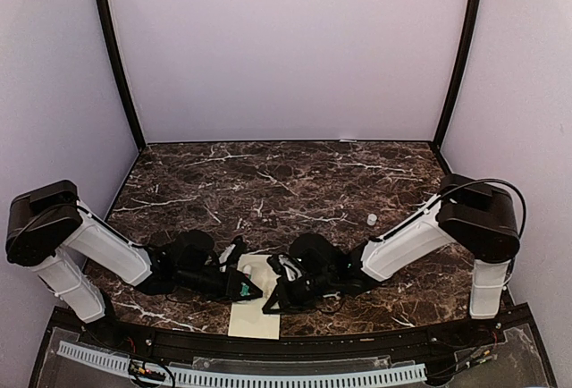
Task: Place the letter into the envelope and seal it
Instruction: Seal the envelope flap on the envelope.
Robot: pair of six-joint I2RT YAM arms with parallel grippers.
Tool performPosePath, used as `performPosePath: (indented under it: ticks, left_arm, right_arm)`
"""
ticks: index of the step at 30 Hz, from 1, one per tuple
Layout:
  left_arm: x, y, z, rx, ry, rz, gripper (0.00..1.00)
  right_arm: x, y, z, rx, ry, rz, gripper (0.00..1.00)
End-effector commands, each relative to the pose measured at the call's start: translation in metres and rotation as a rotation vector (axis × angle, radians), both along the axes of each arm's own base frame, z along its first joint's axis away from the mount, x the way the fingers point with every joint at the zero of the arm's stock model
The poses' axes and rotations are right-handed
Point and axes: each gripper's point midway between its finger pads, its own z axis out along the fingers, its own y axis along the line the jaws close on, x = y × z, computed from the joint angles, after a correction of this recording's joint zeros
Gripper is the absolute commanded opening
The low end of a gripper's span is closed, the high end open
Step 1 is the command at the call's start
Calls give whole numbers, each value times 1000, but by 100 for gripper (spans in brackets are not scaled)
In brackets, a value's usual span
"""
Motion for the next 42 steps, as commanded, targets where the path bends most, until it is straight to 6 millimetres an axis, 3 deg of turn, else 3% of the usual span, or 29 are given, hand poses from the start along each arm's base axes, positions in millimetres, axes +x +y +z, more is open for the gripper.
performPosePath:
  ticks: [1,8,30,42]
  left_arm:
    - [-9,16,-23,84,40,11,0]
    - [-11,17,-23,84,43,7,0]
    - [-13,17,-28,82,59,2,0]
    - [-14,16,-28,81,63,-2,0]
  right_arm:
    - [-2,-12,-5,-44,-11,-32,0]
    - [23,-14,1,12,-15,-169,0]
    - [77,-1,2,25,-50,-210,0]
    - [80,-2,1,12,-56,-193,0]
